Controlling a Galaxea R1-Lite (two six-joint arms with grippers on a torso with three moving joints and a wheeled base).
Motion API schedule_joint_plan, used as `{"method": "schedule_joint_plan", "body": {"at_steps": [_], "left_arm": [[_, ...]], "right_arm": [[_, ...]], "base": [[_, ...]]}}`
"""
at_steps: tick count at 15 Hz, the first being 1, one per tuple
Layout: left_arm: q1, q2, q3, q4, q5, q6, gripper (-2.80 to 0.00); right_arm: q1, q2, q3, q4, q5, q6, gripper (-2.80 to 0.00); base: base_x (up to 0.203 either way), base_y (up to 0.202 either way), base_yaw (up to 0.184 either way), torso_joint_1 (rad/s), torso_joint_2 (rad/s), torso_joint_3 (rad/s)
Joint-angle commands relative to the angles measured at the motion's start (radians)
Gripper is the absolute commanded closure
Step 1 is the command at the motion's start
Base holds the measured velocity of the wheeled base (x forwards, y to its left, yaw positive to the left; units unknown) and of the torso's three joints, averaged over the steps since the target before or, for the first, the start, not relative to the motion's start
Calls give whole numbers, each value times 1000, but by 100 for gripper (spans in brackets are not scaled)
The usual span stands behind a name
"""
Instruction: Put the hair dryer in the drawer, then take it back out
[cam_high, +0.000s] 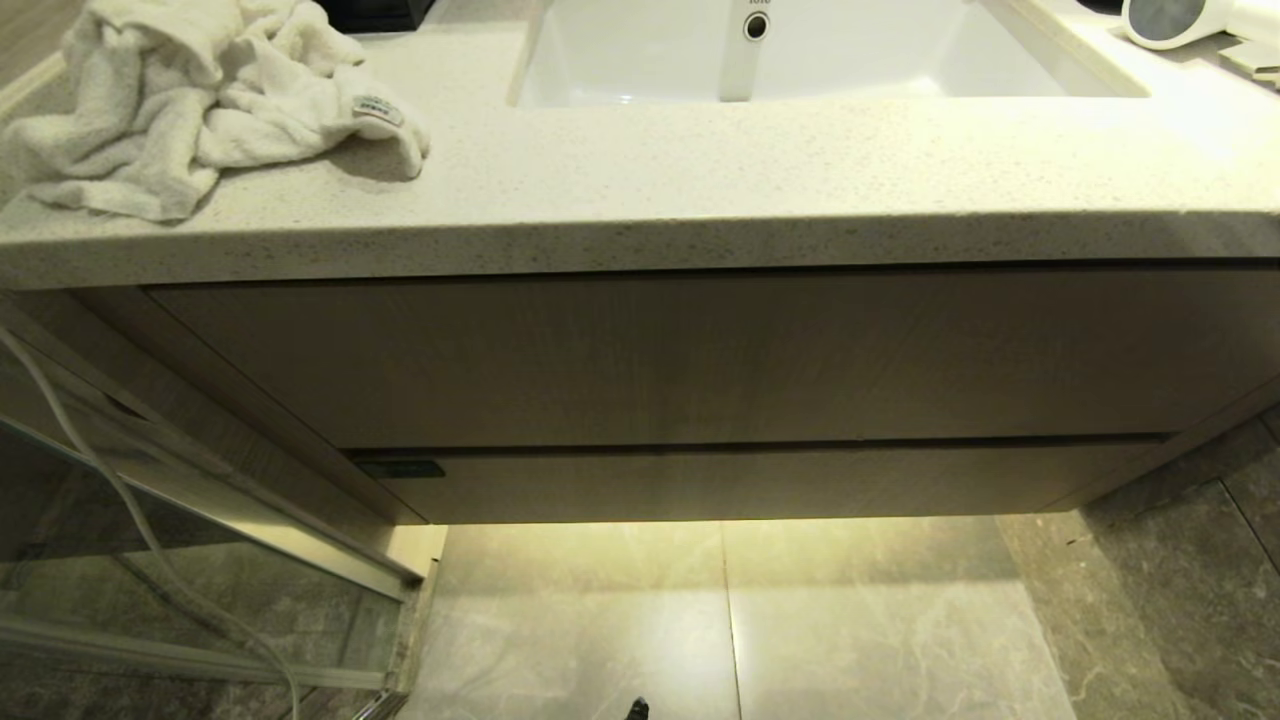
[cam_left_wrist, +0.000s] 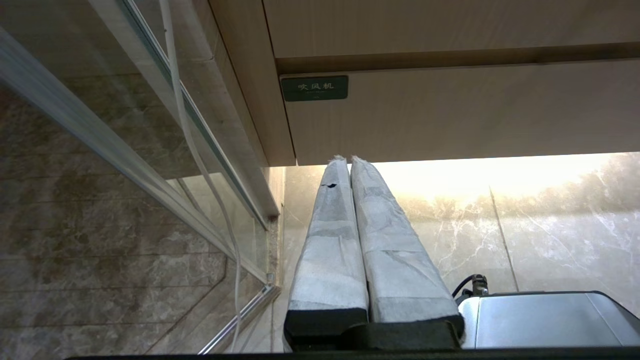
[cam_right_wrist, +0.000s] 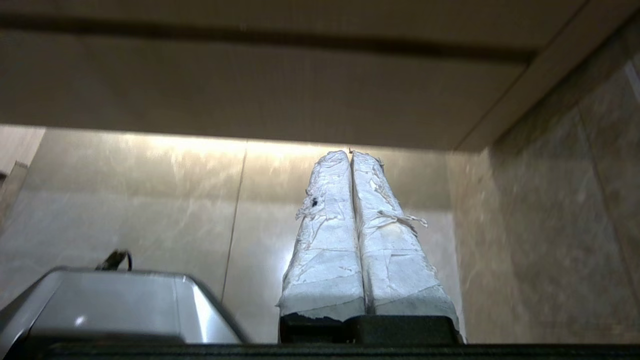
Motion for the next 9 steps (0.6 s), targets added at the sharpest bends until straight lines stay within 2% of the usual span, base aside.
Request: {"method": "schedule_joint_plan", "body": {"at_steps": [1,5,9], "left_arm": [[0,1,2,-1,0,0,0],[0,1,2,-1,0,0,0],[0,1,2,-1,0,0,0]], "right_arm": [[5,-44,-27,125,-1,15,0],[5,-44,-3,56,-6,31,0],[5,-44,2,44,-2,-1,0]], "base": [[0,0,0,0,0,0],[0,0,0,0,0,0],[0,0,0,0,0,0]]}}
